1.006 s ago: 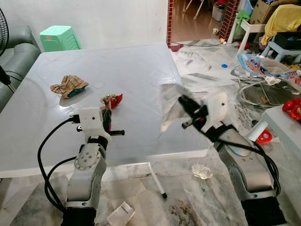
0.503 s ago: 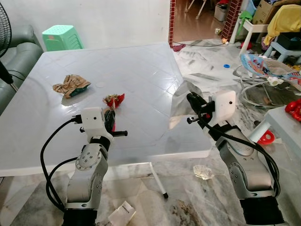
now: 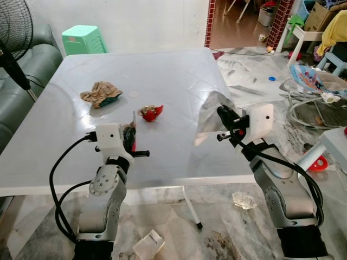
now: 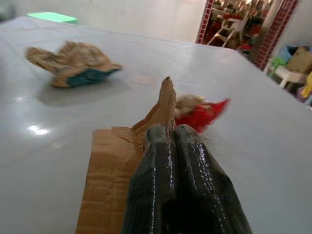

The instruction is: Picking trash to rubbish bin

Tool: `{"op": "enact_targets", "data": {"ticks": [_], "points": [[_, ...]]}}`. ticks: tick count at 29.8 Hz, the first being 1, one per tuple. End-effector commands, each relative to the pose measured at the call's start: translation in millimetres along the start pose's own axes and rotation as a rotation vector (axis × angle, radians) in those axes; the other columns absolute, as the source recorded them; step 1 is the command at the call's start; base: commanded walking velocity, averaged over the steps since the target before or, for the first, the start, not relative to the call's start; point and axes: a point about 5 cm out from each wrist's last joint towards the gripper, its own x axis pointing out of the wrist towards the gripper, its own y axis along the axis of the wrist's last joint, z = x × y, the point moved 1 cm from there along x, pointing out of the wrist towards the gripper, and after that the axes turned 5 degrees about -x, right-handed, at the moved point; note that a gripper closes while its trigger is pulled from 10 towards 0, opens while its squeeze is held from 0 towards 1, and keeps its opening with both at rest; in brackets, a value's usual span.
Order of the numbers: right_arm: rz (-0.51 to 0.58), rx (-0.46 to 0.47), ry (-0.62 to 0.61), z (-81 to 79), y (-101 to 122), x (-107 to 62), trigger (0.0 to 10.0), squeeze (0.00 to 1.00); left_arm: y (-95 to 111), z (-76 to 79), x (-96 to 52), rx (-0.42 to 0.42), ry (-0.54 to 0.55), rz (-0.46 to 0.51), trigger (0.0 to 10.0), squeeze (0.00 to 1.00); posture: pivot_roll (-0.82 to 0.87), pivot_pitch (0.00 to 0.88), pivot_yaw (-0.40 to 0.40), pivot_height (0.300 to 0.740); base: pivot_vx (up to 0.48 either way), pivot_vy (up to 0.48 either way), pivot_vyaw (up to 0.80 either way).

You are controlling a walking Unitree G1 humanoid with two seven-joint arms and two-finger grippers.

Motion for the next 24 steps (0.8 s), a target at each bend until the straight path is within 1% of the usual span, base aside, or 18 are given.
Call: {"op": "enact_targets", "data": {"ticks": [1, 16, 19, 22, 24], "points": [[-0.002, -0.005, -0.02, 6.4, 0.5, -0.6, 0.0, 0.0, 2.9, 6.0, 0.9, -0.008, -0.027, 0.005, 0.0, 0.0, -0.02, 0.01, 0.039, 0.74, 0.0, 0.345, 0.0], [0.004, -0.011, -0.02, 8.5, 2.1, 2.5, 0.0, 0.0, 3.5, 6.5, 1.4, -0.014, -0.038, 0.003, 0.0, 0.0, -0.02, 0.002, 0.04, 0.74, 0.0, 0.332, 0.0], [0.004, -0.01, -0.022, 8.8, 1.5, 2.5, 0.0, 0.0, 6.4, 9.4, 1.5, -0.011, -0.054, 0.018, 0.0, 0.0, -0.02, 0.002, 0.04, 0.74, 0.0, 0.0, 0.0], [0.003, -0.009, -0.027, 9.1, 1.3, 2.3, 0.0, 0.0, 5.4, 10.8, 2.0, -0.011, -0.058, 0.005, 0.1, 0.0, -0.02, 0.004, 0.041, 0.74, 0.0, 0.0, 0.0], [0.002, -0.006, -0.031, 9.4, 1.2, 2.3, 0.0, 0.0, 5.0, 13.0, 2.2, -0.009, -0.067, 0.001, 0.9, 0.0, -0.02, 0.006, 0.043, 0.74, 0.0, 0.0, 0.0]]}}
